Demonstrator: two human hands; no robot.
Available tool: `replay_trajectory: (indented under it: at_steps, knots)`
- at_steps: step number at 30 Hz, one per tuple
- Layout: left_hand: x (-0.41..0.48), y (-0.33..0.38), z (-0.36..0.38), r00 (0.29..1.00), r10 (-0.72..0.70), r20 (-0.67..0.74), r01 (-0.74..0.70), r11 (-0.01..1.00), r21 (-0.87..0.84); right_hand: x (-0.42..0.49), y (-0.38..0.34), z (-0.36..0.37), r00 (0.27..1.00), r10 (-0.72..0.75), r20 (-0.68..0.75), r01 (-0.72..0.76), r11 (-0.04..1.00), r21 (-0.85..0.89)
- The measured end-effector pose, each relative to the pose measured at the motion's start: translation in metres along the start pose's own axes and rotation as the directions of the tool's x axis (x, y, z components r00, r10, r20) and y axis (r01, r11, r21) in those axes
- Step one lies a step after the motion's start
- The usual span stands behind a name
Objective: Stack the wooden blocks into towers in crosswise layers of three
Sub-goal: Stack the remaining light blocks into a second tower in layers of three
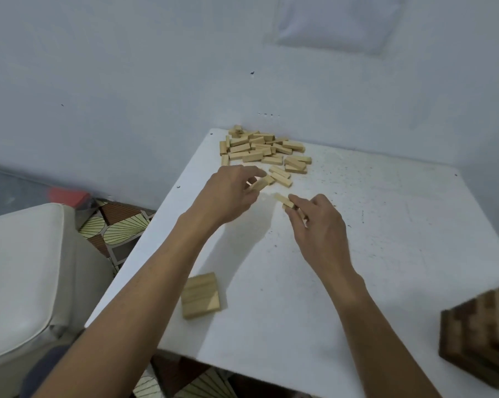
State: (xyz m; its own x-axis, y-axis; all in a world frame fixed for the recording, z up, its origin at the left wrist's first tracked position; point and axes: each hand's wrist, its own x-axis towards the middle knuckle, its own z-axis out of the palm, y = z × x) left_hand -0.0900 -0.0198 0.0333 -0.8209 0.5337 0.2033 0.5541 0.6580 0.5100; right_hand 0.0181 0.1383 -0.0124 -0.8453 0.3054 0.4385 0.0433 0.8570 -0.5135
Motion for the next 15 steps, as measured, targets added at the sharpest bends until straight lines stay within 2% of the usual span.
replay_trajectory:
  at_steps: [5, 9, 15]
  knots:
    - [-0.042, 0.047, 0.005, 0.996, -0.03, 0.084, 0.026, 0.999, 0.046, -0.056, -0.004, -0.03, 0.999, -0.05, 0.004, 0.05, 0.988, -0.145]
    - [-0.085, 0.075, 0.023, 0.995, -0.055, 0.081, 0.05, 0.997, 0.066, -0.093, 0.004, -0.048, 0.998, -0.057, 0.038, 0.065, 0.962, -0.263]
    - [-0.13, 0.089, 0.061, 0.99, -0.131, 0.046, 0.129, 0.991, 0.027, -0.126, 0.011, -0.065, 0.993, -0.055, 0.109, 0.086, 0.948, -0.308]
